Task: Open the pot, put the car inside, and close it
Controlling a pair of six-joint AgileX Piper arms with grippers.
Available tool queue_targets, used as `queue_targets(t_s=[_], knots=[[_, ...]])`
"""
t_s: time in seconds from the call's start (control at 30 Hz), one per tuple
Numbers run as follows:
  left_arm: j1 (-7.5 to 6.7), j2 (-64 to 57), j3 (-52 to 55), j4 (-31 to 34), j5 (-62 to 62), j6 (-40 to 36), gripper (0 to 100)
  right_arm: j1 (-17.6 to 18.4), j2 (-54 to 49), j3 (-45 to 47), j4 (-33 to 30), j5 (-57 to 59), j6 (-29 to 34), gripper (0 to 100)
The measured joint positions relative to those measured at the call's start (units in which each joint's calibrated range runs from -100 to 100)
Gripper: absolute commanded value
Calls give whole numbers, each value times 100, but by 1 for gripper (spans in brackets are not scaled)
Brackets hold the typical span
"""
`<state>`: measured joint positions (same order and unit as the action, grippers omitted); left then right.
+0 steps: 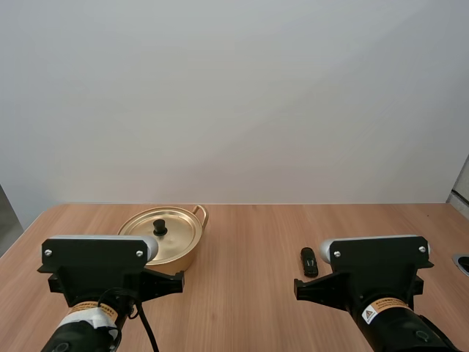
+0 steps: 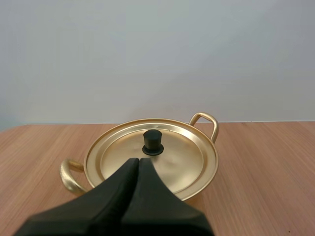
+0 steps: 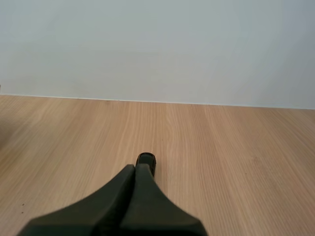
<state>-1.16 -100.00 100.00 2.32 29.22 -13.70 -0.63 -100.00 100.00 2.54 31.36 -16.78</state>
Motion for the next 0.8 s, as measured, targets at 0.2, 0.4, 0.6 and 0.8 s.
queue_targets(t_s=[0.2,0.4,0.6,0.8], knots=[[0,0,0,0,0,0,0,0,0,0,0,0,0,0],[0,0,0,0,0,0,0,0,0,0,0,0,0,0],[0,0,0,0,0,0,0,0,0,0,0,0,0,0],[0,0,0,0,0,0,0,0,0,0,51,0,0,0]])
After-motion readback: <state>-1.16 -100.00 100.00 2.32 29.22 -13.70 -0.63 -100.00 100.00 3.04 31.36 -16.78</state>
